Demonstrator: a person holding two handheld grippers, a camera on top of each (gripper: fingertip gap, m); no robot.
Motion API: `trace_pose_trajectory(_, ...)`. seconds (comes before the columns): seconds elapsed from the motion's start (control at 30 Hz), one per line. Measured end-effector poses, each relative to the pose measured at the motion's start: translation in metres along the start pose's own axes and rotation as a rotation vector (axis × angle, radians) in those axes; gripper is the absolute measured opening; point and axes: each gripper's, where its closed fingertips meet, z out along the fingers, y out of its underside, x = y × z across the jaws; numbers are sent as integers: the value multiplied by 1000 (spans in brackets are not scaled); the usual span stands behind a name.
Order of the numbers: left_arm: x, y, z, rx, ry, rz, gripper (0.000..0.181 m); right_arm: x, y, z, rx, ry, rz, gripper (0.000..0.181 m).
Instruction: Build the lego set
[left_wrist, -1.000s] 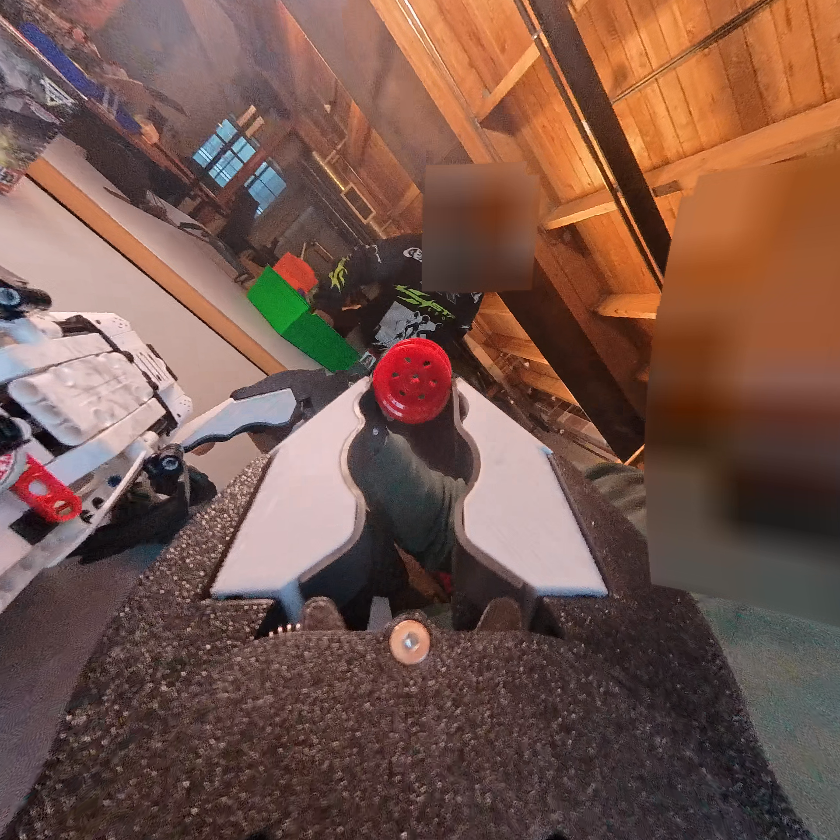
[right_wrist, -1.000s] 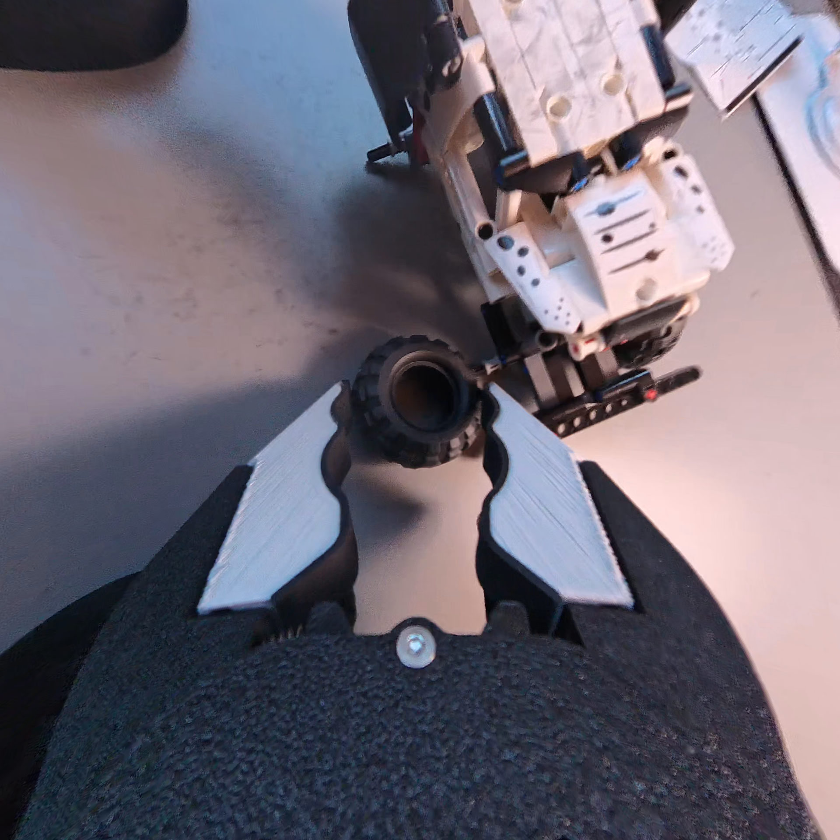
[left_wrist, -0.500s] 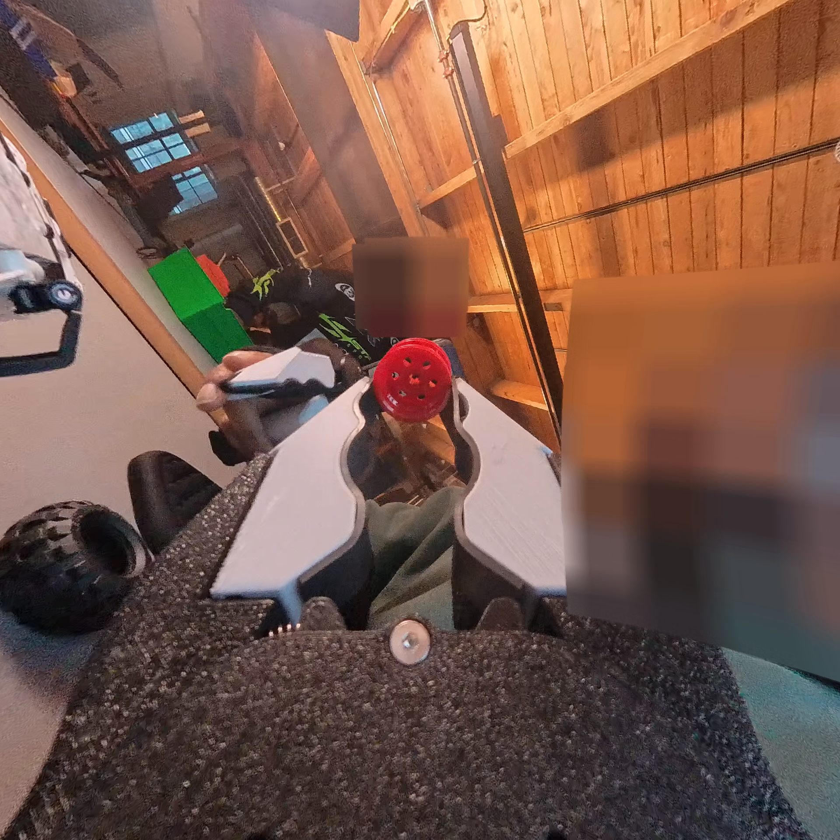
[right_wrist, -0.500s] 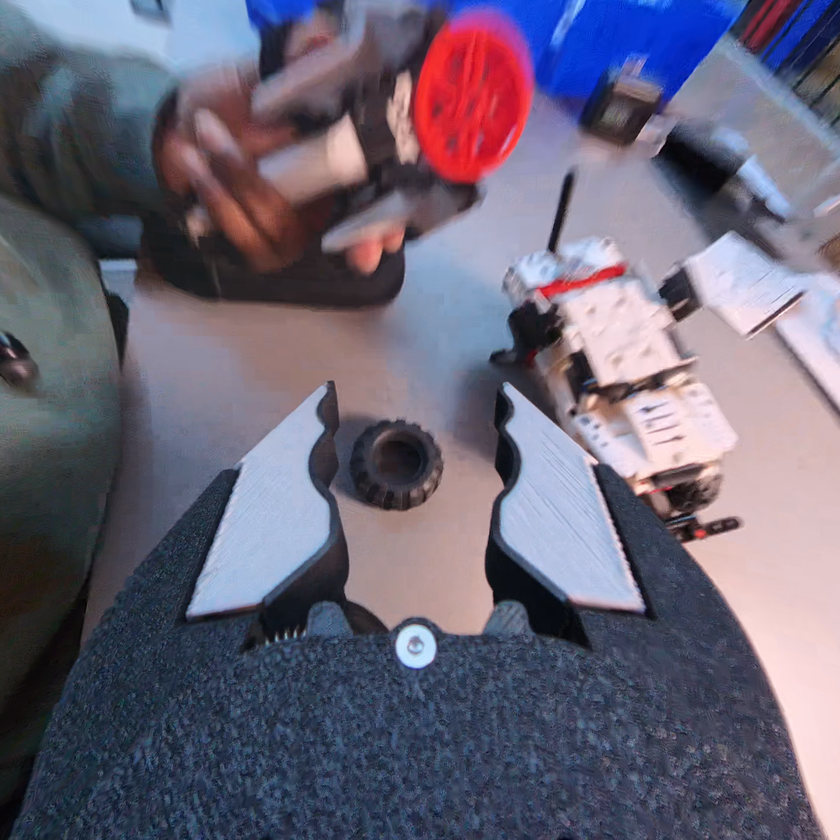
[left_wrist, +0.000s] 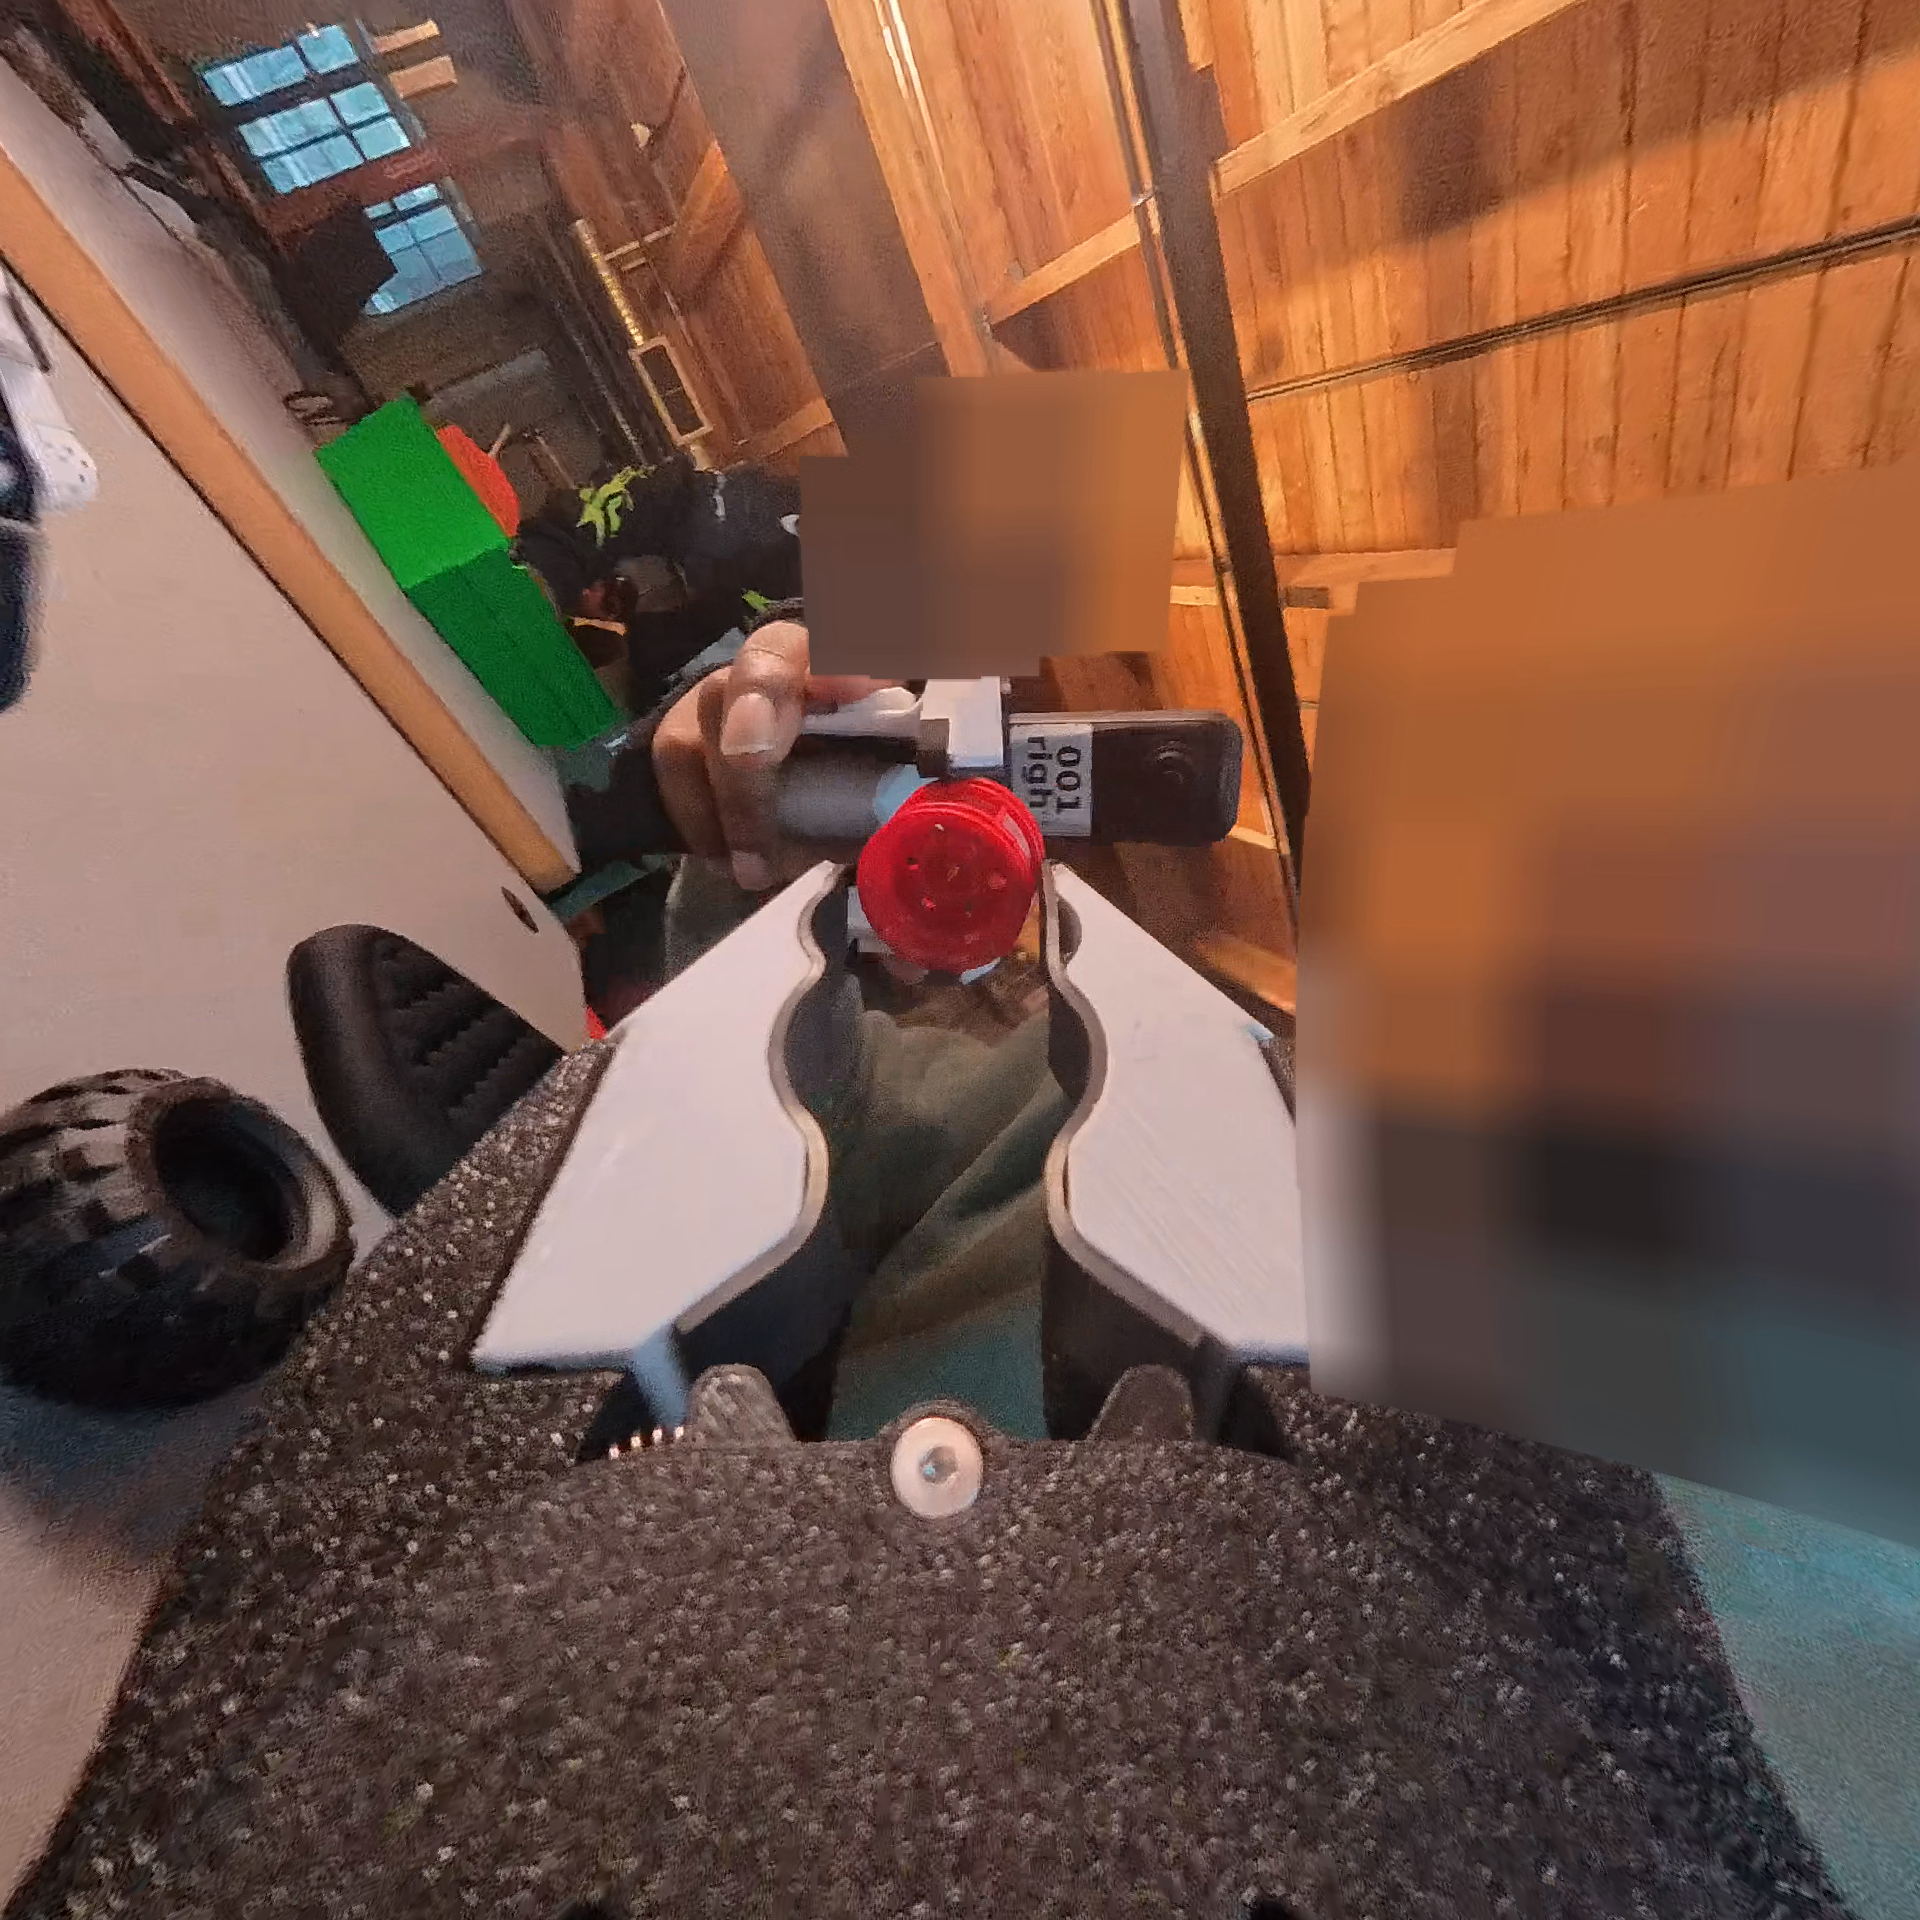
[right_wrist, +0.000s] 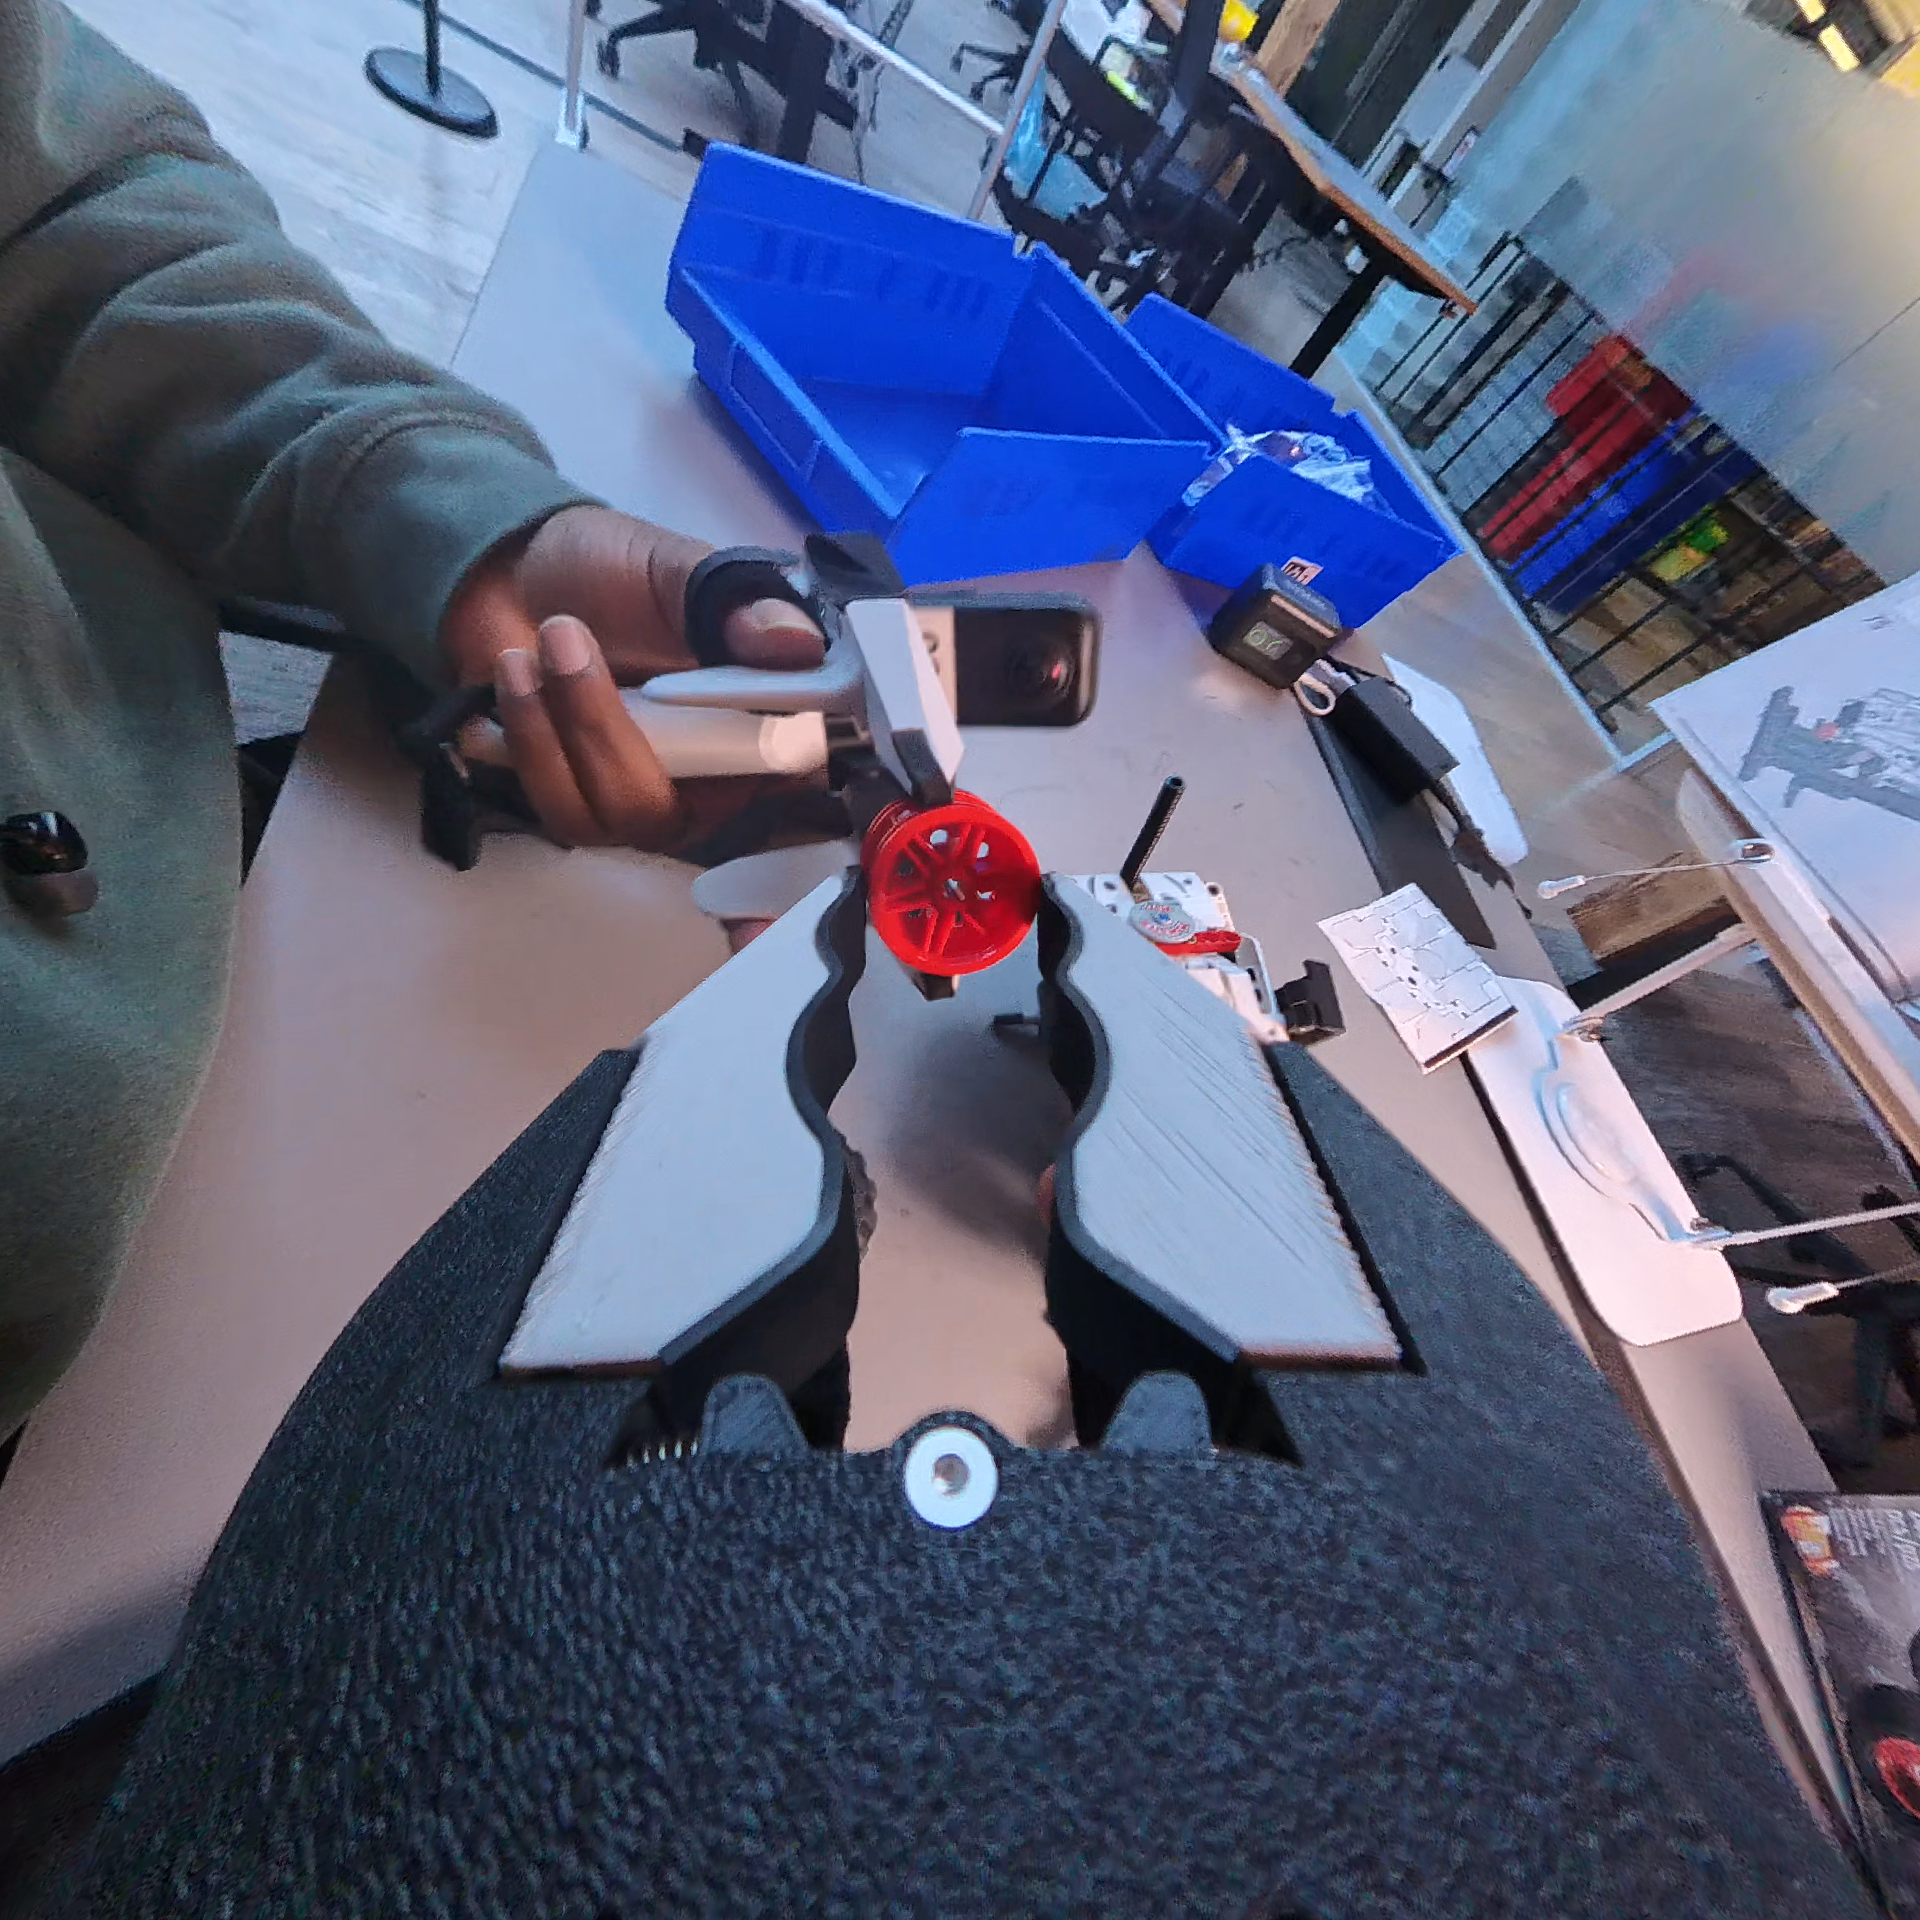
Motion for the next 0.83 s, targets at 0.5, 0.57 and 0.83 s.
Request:
trace_pose_trajectory(0.5,-125,38,-60,-1027,-827,919,69,-37,114,20,-491,-296,69,32)
trace_pose_trajectory(0.57,-134,40,-63,-1097,-843,976,70,-39,117,21,-519,-316,63,31)
trace_pose_trajectory(0.83,-135,46,-59,-1142,-757,982,53,-40,119,24,-572,-349,54,32)
